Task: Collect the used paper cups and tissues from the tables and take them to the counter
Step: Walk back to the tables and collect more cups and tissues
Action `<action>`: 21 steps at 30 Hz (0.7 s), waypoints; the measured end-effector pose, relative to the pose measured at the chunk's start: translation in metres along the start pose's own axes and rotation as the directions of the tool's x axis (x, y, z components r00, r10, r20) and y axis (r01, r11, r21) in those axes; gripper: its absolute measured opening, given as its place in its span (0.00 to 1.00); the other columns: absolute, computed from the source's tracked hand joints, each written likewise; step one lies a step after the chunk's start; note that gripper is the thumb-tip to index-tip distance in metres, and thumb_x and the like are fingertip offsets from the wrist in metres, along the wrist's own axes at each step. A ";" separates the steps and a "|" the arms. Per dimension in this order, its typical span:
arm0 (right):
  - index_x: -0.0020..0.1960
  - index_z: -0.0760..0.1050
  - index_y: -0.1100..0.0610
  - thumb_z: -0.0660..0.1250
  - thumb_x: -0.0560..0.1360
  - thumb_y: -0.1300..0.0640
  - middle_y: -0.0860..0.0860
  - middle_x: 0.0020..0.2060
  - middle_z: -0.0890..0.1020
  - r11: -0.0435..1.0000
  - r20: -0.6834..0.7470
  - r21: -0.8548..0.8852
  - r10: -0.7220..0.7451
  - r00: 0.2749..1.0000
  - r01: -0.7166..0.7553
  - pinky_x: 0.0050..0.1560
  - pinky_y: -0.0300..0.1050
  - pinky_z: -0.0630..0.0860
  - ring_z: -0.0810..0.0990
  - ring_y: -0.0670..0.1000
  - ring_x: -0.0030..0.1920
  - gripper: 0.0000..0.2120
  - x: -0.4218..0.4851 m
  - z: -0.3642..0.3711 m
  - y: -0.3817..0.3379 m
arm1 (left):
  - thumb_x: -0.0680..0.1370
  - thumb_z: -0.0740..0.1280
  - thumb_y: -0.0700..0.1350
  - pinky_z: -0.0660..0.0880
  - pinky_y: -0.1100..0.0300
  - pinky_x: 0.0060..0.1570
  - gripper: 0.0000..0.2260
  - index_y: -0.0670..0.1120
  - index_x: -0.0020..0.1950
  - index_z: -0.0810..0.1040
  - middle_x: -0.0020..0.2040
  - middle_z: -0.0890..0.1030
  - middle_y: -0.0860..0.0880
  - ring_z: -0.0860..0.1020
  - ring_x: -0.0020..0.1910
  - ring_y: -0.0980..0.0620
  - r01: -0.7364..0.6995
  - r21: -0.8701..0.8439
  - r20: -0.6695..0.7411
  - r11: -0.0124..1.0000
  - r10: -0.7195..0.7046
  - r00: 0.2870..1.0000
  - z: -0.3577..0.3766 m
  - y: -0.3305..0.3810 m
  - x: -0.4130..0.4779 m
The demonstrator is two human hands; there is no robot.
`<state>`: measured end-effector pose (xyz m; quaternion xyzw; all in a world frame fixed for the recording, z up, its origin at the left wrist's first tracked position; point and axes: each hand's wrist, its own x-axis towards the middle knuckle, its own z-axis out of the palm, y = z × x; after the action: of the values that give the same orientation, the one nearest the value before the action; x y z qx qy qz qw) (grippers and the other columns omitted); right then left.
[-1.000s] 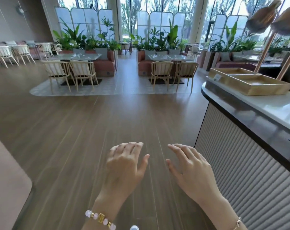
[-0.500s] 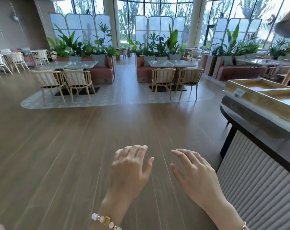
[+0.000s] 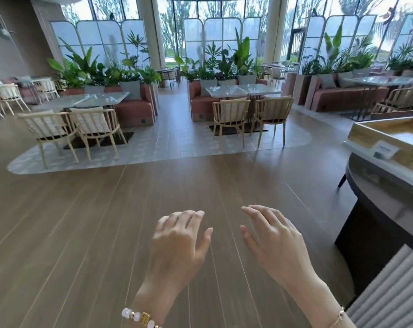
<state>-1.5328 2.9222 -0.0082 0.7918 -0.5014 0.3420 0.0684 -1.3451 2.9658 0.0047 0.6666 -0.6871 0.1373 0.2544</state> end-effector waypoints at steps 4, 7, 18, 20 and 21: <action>0.56 0.80 0.53 0.73 0.70 0.54 0.46 0.51 0.83 1.000 -0.021 0.002 0.007 1.000 -0.007 0.48 0.46 0.78 0.82 0.52 0.51 0.15 0.069 0.036 0.037 | 0.75 0.55 0.55 0.74 0.52 0.52 0.20 0.47 0.54 0.81 0.49 0.82 0.53 0.80 0.49 0.50 -0.019 -0.022 -0.002 1.000 0.019 1.000 0.039 -0.009 0.079; 0.56 0.80 0.53 0.68 0.72 0.51 0.46 0.51 0.82 1.000 -0.028 -0.014 -0.003 1.000 0.003 0.47 0.45 0.78 0.82 0.51 0.51 0.14 0.109 0.060 0.059 | 0.76 0.55 0.56 0.73 0.51 0.54 0.20 0.47 0.56 0.80 0.50 0.82 0.52 0.80 0.51 0.49 -0.025 -0.033 0.011 0.999 0.026 1.000 0.064 -0.017 0.126; 0.57 0.80 0.52 0.65 0.72 0.50 0.45 0.51 0.83 0.993 -0.021 -0.073 0.095 0.995 -0.096 0.48 0.43 0.77 0.82 0.51 0.51 0.15 0.254 0.164 0.139 | 0.75 0.56 0.55 0.74 0.51 0.53 0.19 0.47 0.55 0.81 0.49 0.82 0.52 0.80 0.50 0.48 -0.083 -0.096 0.009 0.992 0.084 0.996 0.189 -0.058 0.303; 0.57 0.80 0.53 0.68 0.72 0.51 0.46 0.51 0.83 0.990 -0.025 -0.091 0.109 0.994 -0.110 0.48 0.44 0.77 0.82 0.52 0.51 0.15 0.290 0.188 0.153 | 0.75 0.59 0.55 0.74 0.51 0.53 0.18 0.47 0.55 0.81 0.49 0.82 0.52 0.80 0.50 0.49 -0.103 -0.104 0.003 0.989 0.104 0.995 0.216 -0.070 0.342; 0.57 0.80 0.53 0.70 0.72 0.52 0.46 0.51 0.83 0.988 -0.023 -0.096 0.122 0.992 -0.123 0.49 0.45 0.77 0.82 0.52 0.52 0.15 0.309 0.199 0.160 | 0.74 0.61 0.54 0.74 0.51 0.53 0.17 0.47 0.55 0.81 0.49 0.82 0.52 0.80 0.50 0.48 -0.112 -0.111 0.002 0.987 0.113 0.994 0.227 -0.076 0.363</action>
<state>-1.4917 2.5232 -0.0074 0.7523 -0.5646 0.3273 0.0902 -1.3017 2.5327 -0.0025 0.6120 -0.7314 0.1103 0.2800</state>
